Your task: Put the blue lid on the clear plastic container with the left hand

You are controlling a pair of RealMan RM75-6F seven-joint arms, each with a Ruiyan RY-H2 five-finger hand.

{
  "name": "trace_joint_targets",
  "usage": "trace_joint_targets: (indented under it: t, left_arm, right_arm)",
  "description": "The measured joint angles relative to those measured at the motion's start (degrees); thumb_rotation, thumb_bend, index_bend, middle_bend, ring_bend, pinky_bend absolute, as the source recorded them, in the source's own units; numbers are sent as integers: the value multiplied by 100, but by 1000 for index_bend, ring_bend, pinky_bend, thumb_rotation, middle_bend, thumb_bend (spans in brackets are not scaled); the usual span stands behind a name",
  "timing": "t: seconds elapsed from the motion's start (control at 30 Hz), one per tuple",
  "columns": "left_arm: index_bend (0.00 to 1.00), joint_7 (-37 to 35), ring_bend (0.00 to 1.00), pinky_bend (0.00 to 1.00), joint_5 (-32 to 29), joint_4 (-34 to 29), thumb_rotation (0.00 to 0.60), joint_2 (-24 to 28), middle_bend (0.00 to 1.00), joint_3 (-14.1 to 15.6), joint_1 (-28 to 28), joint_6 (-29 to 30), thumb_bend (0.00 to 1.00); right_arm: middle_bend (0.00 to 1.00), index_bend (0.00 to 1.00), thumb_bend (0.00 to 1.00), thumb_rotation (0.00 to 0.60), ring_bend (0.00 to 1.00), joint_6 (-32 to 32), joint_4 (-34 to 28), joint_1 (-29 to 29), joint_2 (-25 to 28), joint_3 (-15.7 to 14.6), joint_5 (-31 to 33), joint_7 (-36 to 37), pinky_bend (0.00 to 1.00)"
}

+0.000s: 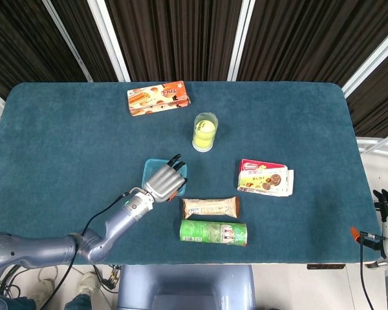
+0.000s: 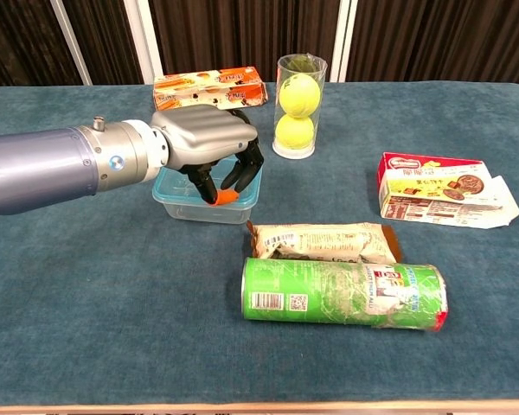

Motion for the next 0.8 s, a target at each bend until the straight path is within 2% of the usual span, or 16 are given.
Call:
trace_joint_targets:
  t: [0.8]
  left_arm:
    - [651,298,130,10,238,216,600,-205,588,90,24,67,524]
  right_arm:
    - [0,100,291,600,0,-25,-20,4,28,2,-3,32,0]
